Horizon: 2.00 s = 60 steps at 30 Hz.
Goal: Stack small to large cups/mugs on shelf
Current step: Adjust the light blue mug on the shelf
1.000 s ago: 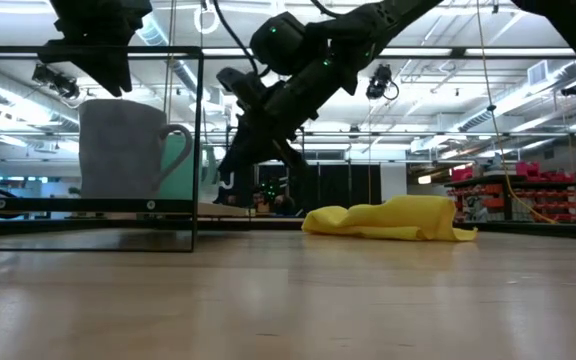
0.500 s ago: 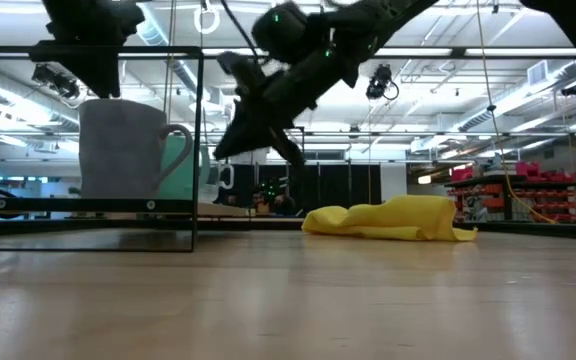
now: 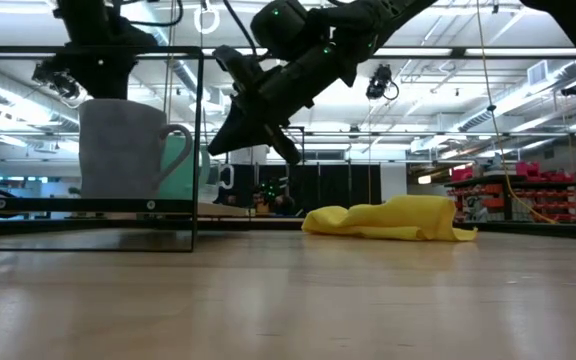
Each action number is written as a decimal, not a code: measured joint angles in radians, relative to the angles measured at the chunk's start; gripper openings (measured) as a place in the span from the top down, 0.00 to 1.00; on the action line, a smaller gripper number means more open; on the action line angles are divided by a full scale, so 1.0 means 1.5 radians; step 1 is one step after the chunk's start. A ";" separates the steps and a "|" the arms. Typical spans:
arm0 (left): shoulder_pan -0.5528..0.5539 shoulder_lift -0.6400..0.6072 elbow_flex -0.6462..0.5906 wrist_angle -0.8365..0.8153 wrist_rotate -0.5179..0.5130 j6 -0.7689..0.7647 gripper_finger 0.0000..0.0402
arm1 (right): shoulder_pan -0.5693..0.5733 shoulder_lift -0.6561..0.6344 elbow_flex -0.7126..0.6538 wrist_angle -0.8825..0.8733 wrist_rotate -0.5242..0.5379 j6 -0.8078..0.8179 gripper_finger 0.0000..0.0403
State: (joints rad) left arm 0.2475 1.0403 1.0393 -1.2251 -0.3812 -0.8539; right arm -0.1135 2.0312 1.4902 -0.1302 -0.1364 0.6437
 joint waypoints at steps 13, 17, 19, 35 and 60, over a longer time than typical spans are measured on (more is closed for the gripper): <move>0.097 0.071 0.000 0.012 0.049 0.072 0.83 | 0.009 0.000 0.000 0.024 0.008 0.005 0.99; 0.123 0.071 0.000 0.012 0.071 0.087 0.86 | 0.011 0.000 0.000 0.023 0.008 0.003 0.99; 0.127 0.071 0.000 0.015 0.079 0.089 0.87 | 0.011 0.000 0.000 0.023 0.008 0.003 0.99; 0.128 0.071 0.000 0.072 0.113 0.096 0.87 | -0.014 0.014 0.000 0.036 0.007 0.007 0.99; 0.128 0.071 0.000 0.074 0.113 0.107 0.88 | -0.073 0.017 -0.001 0.068 0.030 0.025 0.99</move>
State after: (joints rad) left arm 0.4389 1.1465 1.0397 -1.1137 -0.2119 -0.6933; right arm -0.2235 2.0571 1.4895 -0.0276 -0.0920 0.6817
